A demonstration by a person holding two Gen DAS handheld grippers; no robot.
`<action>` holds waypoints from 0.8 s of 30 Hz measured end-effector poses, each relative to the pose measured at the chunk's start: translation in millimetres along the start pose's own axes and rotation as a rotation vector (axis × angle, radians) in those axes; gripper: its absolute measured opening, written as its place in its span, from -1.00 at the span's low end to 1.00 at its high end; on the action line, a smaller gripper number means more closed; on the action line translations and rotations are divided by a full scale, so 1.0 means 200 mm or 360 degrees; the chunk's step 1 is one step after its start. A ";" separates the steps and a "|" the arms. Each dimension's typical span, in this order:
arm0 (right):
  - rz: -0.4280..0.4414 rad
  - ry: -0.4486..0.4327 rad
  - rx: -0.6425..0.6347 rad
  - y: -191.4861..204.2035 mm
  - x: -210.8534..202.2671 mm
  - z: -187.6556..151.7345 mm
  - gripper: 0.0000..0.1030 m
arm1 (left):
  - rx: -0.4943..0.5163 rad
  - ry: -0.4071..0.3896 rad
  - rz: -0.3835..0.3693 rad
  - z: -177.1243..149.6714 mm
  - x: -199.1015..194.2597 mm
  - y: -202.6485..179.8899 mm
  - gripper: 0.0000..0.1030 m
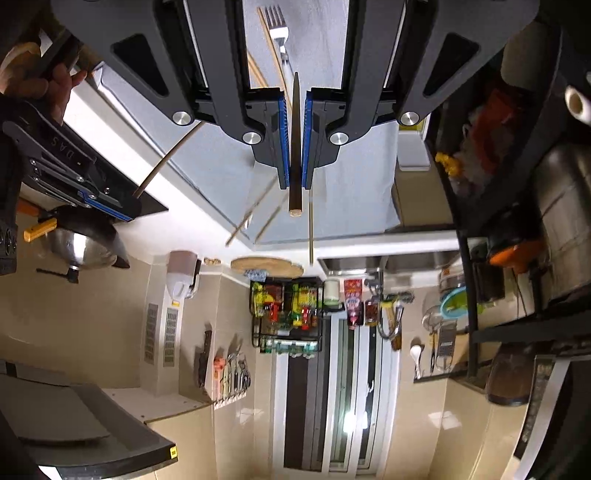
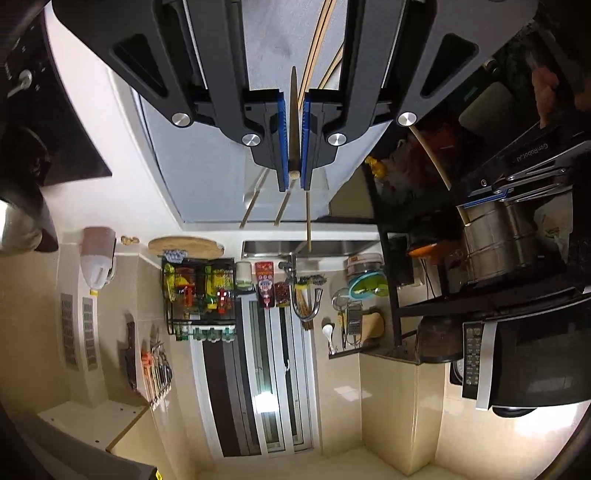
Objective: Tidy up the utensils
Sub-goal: 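Carry both chopsticks over the clear container and lower them in, then open both tools to drop the chopsticks into the container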
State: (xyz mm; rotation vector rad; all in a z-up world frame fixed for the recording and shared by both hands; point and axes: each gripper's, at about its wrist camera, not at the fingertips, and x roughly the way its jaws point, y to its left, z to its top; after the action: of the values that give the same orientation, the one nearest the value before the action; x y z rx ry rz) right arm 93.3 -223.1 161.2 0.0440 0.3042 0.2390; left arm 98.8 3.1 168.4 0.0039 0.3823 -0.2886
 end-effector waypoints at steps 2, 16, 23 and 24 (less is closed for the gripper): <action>-0.0003 -0.0028 -0.0005 -0.02 0.00 0.07 -0.87 | -0.0005 -0.0038 -0.0017 0.08 0.01 0.01 -0.87; -0.0023 -0.0285 -0.0032 -0.06 0.16 0.57 -0.87 | 0.0084 -0.0273 0.0011 0.49 0.19 -0.05 -0.87; -0.0067 -0.0296 -0.0028 -0.10 0.38 0.63 -0.87 | 0.0106 -0.0303 0.0032 0.56 0.36 -0.04 -0.87; -0.0073 -0.0293 -0.0021 -0.11 0.41 0.63 -0.87 | 0.0097 -0.0292 0.0030 0.57 0.39 -0.03 -0.87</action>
State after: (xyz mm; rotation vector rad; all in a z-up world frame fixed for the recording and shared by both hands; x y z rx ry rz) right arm 212.4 -226.7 256.6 0.0457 0.1200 0.1897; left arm 208.4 -31.0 245.4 0.0407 0.1910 -0.2796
